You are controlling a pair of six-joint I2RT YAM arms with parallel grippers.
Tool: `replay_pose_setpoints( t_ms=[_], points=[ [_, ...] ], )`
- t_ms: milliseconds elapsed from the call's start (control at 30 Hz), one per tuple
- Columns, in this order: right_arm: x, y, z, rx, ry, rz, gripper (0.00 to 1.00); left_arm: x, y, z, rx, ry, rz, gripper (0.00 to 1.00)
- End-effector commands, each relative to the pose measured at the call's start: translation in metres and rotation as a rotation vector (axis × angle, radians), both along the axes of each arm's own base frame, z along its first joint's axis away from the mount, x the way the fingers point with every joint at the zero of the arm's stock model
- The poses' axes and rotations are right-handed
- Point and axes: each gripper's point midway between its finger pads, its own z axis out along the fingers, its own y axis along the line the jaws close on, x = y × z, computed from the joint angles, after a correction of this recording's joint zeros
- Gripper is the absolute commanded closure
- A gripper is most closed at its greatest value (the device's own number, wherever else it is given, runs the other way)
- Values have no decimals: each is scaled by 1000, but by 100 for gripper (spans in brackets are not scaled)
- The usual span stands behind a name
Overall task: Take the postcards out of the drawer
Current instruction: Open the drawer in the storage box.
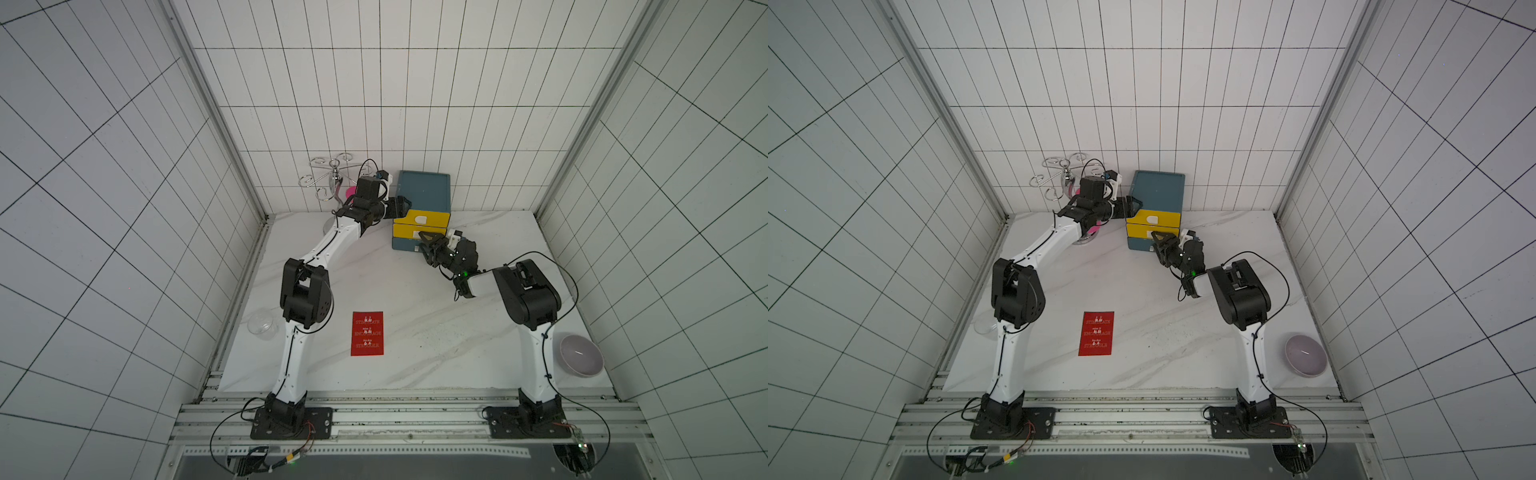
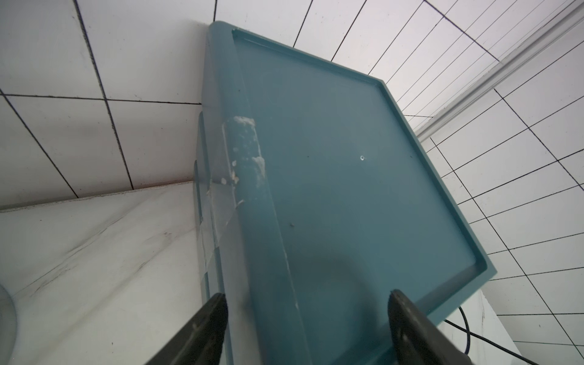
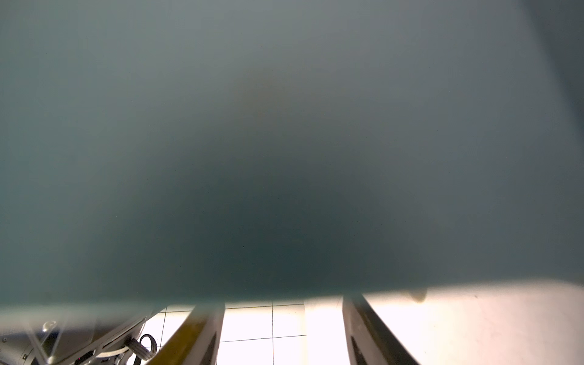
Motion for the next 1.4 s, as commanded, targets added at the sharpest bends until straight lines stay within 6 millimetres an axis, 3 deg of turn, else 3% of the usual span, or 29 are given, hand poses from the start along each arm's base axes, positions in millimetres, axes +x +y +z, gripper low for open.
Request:
replay_pose_setpoints(
  t_ms=[0, 233, 467, 867, 1133, 1367],
  points=[
    [-3, -6, 22, 69, 5, 4, 37, -24, -14, -50, 69, 125, -76, 23],
    [-1, -8, 30, 101, -3, 0, 37, -45, -25, -42, 69, 110, -107, 24],
    [0, -10, 29, 99, 10, -9, 38, -49, -26, -47, 61, 126, -106, 23],
    [-5, -11, 22, 98, 19, -10, 71, -45, -21, -48, 59, 131, -91, 23],
    [-37, -13, 19, 117, 26, 10, 76, -37, -12, -48, 35, 144, -69, 22],
    [-91, -11, 10, 111, 64, 42, 76, -34, -7, -52, 30, 152, -62, 22]
  ],
)
